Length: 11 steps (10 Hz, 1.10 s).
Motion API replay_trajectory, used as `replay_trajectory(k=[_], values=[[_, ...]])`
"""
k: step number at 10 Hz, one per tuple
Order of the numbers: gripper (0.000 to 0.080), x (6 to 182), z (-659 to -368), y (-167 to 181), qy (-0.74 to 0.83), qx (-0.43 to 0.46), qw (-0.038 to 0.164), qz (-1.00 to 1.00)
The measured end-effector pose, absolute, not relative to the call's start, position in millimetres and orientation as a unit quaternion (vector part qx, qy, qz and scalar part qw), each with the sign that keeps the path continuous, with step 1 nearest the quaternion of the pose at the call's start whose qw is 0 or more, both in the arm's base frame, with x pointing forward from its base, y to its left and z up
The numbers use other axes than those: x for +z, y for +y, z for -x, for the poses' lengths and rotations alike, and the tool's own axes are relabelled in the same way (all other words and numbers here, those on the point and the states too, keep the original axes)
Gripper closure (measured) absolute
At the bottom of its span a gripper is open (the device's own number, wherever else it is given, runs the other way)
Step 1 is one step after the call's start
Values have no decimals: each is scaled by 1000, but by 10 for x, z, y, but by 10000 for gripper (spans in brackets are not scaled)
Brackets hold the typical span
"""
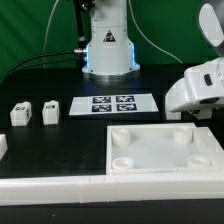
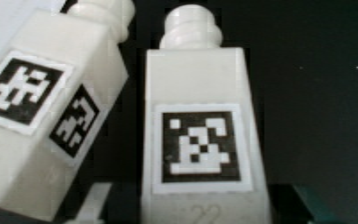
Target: Assemble one leg
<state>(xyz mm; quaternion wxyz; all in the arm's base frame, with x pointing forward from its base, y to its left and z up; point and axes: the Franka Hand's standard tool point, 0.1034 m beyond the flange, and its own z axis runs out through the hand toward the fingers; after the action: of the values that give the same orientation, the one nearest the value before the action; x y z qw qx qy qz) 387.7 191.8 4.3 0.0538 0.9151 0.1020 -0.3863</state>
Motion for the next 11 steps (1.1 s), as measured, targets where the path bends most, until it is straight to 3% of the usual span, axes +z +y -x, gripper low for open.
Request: replay_trajectory(k=[6,8,11], values=[[508,107,-3906,1908,101,-383,54,-916],[506,319,-3940,1870,100,-378,57,-919],[506,801,-4098,1631,107,-373,47,-920]])
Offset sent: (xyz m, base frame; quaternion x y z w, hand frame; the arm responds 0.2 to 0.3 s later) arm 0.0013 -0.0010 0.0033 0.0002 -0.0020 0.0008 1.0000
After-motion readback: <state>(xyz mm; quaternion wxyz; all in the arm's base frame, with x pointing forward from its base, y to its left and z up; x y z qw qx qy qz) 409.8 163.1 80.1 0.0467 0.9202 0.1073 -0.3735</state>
